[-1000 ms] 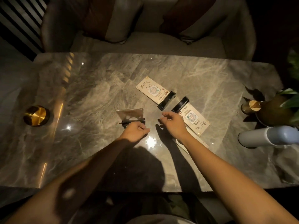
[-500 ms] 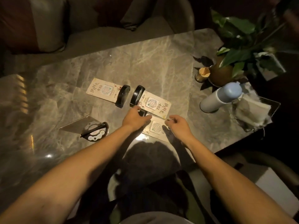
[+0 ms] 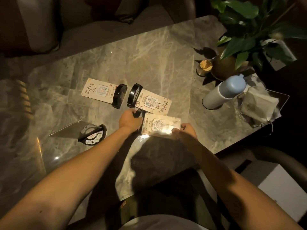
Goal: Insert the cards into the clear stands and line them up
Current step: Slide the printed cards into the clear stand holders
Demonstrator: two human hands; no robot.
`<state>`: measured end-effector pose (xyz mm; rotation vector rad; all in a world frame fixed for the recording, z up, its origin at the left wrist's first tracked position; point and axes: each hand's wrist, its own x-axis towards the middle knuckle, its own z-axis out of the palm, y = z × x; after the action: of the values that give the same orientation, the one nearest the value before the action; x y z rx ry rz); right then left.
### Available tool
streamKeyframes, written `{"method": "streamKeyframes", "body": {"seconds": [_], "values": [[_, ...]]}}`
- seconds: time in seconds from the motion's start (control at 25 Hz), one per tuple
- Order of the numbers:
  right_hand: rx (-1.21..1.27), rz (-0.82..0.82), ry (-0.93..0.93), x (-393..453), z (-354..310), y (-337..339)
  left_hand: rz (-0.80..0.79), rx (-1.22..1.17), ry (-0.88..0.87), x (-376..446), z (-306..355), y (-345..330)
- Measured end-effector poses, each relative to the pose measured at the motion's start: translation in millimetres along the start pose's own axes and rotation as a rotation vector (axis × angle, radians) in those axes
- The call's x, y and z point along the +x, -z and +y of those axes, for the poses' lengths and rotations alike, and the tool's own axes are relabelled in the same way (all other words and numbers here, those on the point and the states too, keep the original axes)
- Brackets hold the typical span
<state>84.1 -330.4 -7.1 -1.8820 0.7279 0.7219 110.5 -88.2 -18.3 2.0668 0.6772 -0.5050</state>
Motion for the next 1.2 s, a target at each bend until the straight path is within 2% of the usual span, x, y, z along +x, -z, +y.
{"method": "streamKeyframes", "body": {"seconds": [0.2,0.28,0.44,0.64,0.8,1.0,1.2], "values": [[0.096,-0.022,0.18,-3.6,-34.9,10.1,0.012,-0.256,0.135,-6.6,-7.0,5.7],[0.084,-0.052,0.251,-3.7,-55.4,9.2,0.02,-0.264,0.135,-10.7,-11.3,7.3],[-0.12,-0.125,0.44,-2.1,-94.2,-1.9,0.078,-0.16,-0.051,-19.4,-6.2,22.9],[-0.404,-0.232,0.718,-15.9,-138.1,-36.7,0.123,-0.235,-0.29,-29.3,10.1,59.6],[-0.633,-0.273,0.902,-27.0,-155.6,-63.2,0.255,-0.302,-0.333,-39.6,-2.0,80.1],[-0.703,-0.281,0.963,-36.3,-157.4,-79.9,0.246,-0.421,-0.274,-52.7,-27.4,86.7],[-0.686,-0.309,0.891,-38.0,-147.4,-77.7,0.219,-0.453,-0.267,-60.5,-36.9,82.4]]}}
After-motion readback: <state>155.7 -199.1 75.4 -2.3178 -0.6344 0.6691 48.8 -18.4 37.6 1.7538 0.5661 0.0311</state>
